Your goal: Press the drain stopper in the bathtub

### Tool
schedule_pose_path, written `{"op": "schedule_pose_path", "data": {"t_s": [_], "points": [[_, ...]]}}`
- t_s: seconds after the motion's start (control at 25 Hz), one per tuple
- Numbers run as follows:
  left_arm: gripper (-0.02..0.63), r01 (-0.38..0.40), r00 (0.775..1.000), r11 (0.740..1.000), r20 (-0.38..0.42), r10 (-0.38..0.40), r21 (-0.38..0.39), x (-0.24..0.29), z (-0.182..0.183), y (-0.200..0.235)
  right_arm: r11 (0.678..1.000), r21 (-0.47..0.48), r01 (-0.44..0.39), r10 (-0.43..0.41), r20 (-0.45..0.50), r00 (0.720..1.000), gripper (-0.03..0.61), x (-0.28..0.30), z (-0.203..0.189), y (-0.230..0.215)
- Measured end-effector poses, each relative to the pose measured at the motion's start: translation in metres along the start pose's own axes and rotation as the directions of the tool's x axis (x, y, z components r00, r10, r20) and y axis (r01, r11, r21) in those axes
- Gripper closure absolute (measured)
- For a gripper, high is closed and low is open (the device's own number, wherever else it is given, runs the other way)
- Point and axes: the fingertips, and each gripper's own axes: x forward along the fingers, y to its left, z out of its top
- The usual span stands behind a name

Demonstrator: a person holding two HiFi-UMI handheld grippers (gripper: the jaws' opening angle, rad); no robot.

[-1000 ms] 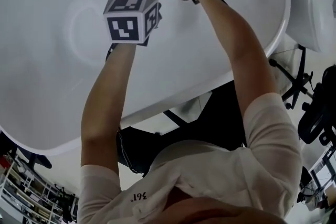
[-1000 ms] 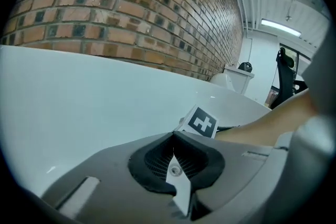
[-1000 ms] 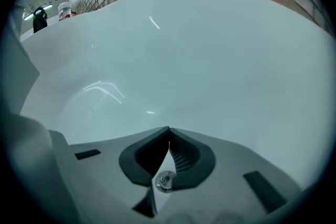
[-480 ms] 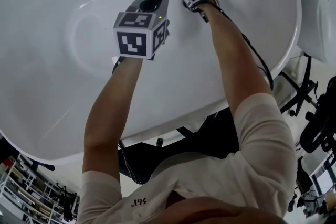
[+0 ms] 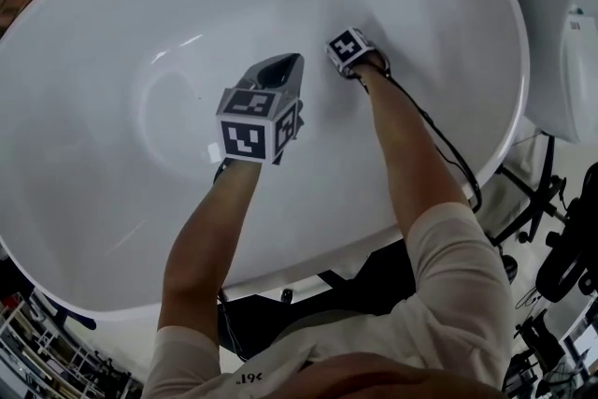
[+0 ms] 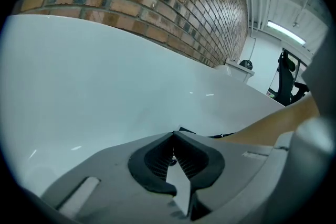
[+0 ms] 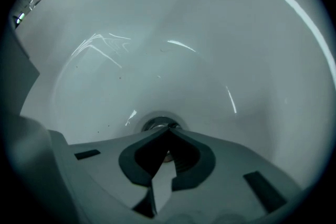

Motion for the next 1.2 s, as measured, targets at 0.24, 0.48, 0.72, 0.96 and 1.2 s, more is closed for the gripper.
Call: {"op": "schedule_pose_path", "data": {"t_s": [0.24, 0.48, 0.72, 0.96, 1.2], "points": [[0.606, 0.005, 1.0, 1.0, -0.005, -0.006, -0.029, 0.0, -0.008, 0.001, 1.0, 0.011, 0.017, -0.017, 0.051, 0.999, 0.565, 0.004, 0.011, 0.003], [0.606, -0.001, 1.0, 0.999, -0.023, 0.0, -0.048, 0.0, -0.018, 0.003, 0.999, 0.013, 0.034, -0.034, 0.035, 0.999, 0.565, 0.007, 0.013, 0.002], [0.606, -0.004, 1.0, 0.999, -0.028, 0.003, -0.051, -0.003, -0.02, 0.004, 0.987, -0.114, 0.115, -0.11, 0.052, 0.993, 0.563, 0.002, 0.011, 0.001], [0.606, -0.007, 1.0, 0.999, -0.025, 0.006, -0.048, -0.008, -0.018, 0.007, 0.996, -0.024, 0.081, -0.08, 0.029, 0.996, 0.563, 0.004, 0.004, 0.003], [0.606, -0.003, 1.0, 0.998, -0.016, 0.002, -0.059, -0.008, -0.016, 0.01, 0.994, -0.091, 0.061, -0.063, -0.018, 0.998, 0.563, 0.006, -0.002, 0.008]]}}
